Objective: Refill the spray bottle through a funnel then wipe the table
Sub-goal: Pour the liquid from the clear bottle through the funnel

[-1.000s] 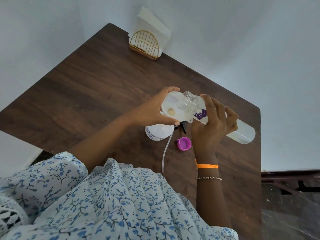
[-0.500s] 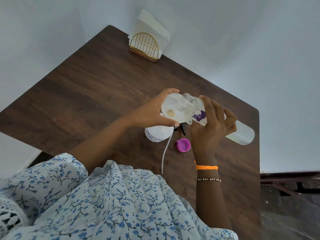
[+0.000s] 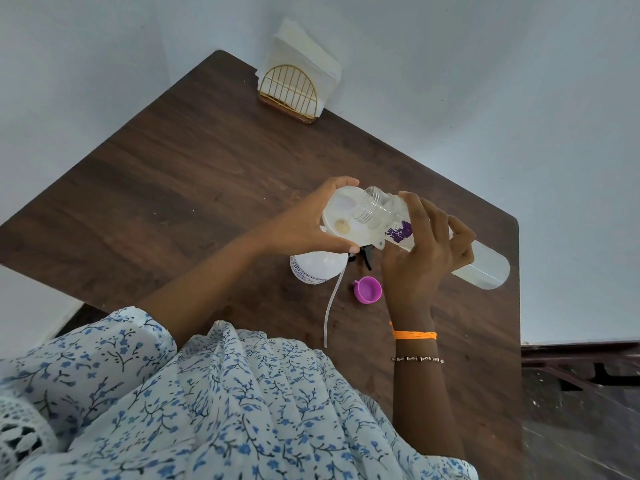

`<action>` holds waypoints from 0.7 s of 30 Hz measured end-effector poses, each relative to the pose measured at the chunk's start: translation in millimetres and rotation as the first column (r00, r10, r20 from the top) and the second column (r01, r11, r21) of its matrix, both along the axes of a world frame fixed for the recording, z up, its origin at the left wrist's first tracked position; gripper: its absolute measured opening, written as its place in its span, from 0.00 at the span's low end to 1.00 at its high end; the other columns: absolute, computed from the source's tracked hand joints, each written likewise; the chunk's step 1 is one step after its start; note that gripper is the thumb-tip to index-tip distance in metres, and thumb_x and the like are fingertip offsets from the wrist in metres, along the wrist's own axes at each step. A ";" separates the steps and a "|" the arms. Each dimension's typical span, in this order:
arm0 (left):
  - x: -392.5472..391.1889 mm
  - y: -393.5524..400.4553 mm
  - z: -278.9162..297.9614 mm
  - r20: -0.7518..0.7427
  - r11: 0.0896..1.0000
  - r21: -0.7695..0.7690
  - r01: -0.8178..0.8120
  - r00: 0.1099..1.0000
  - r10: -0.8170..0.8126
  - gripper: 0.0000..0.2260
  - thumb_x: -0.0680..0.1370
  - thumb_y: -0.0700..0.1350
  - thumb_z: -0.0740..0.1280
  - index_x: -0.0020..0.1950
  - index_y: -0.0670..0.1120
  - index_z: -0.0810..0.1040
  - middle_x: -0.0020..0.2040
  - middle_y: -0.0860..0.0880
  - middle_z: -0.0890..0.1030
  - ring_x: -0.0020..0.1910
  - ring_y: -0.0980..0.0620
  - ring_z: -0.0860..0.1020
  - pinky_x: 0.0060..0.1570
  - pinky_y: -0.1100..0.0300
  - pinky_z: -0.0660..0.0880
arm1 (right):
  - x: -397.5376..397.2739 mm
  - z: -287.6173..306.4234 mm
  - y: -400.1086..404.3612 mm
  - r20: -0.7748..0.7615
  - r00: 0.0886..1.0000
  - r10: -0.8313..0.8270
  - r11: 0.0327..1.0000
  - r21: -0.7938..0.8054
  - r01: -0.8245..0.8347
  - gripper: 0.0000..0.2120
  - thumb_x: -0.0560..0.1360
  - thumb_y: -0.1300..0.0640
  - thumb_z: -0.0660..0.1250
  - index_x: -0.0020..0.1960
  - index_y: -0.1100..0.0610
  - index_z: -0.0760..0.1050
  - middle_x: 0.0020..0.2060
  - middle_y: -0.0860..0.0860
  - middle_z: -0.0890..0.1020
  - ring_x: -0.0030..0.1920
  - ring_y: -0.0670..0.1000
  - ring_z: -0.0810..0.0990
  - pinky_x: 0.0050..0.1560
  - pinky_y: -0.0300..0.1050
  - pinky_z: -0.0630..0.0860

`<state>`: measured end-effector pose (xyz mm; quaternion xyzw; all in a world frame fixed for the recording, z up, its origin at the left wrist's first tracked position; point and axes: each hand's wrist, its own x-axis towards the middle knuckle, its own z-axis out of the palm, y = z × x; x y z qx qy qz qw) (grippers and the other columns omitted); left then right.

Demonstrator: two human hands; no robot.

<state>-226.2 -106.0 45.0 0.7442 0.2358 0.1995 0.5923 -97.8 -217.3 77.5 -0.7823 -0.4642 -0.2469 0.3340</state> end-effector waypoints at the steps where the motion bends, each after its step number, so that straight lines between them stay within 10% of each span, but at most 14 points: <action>1: 0.0 0.0 0.0 0.001 1.000 0.001 0.000 1.000 0.000 0.38 0.66 0.51 0.77 0.66 0.64 0.57 0.54 0.83 0.62 0.55 0.80 0.63 0.44 0.84 0.65 | -0.5 0.3 -0.1 0.003 1.000 -0.004 1.000 -0.003 0.004 0.24 0.62 0.68 0.73 0.56 0.54 0.79 0.53 0.50 0.82 0.56 0.53 0.68 0.50 0.50 0.60; 21: -0.8 0.5 0.1 0.008 1.000 0.000 0.003 1.000 -0.003 0.38 0.66 0.51 0.77 0.67 0.63 0.57 0.54 0.83 0.62 0.56 0.80 0.63 0.44 0.83 0.65 | -1.4 1.8 -0.1 0.024 1.000 -0.015 1.000 -0.023 0.015 0.25 0.61 0.69 0.74 0.56 0.54 0.79 0.53 0.50 0.82 0.54 0.60 0.74 0.49 0.54 0.65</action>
